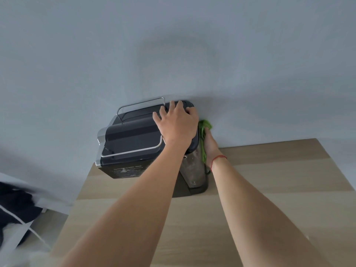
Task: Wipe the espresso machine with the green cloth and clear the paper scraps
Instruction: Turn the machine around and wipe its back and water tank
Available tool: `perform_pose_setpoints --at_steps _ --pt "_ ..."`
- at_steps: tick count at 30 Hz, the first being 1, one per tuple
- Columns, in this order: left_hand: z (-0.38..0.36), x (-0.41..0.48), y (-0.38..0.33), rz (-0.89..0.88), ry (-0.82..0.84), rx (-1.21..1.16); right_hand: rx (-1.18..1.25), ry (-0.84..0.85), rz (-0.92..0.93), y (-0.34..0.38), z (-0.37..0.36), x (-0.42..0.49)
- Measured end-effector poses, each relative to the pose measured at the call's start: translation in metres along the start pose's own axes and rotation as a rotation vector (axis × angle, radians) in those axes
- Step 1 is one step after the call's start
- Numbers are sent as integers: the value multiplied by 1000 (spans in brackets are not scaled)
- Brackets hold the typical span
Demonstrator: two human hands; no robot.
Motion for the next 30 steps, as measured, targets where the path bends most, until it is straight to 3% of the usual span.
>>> perform_pose_setpoints --at_steps 4,9,14,19,22,24,27,30 --pt "0 0 0 -12 -8 16 1 -140 -88 -56 45 14" --pt "0 0 0 -13 15 19 57 -218 -27 -37 21 -43" --pt "7 -6 0 -22 35 -11 108 -71 89 14 -27 -91" --pt "25 -6 3 34 250 -183 163 4 170 60 -47 -121" --pt "55 5 19 17 195 -408 0 38 273 82 -51 -123" --pt "61 7 38 43 104 -311 -227 76 375 86 -64 -130" --pt "40 -4 59 127 264 -30 -708 212 560 73 -85 -132" --pt "22 -8 60 142 378 -30 -892 226 610 80 -95 -122"
Point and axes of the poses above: each hand's wrist, its own x-axis towards the middle knuckle, its own z-axis out of the back of the hand, y = z × x, the point moved 3 cm from there along x, towards the middle knuckle, and after that the axes turned 14 degrees about x, right-handed, at the moved point
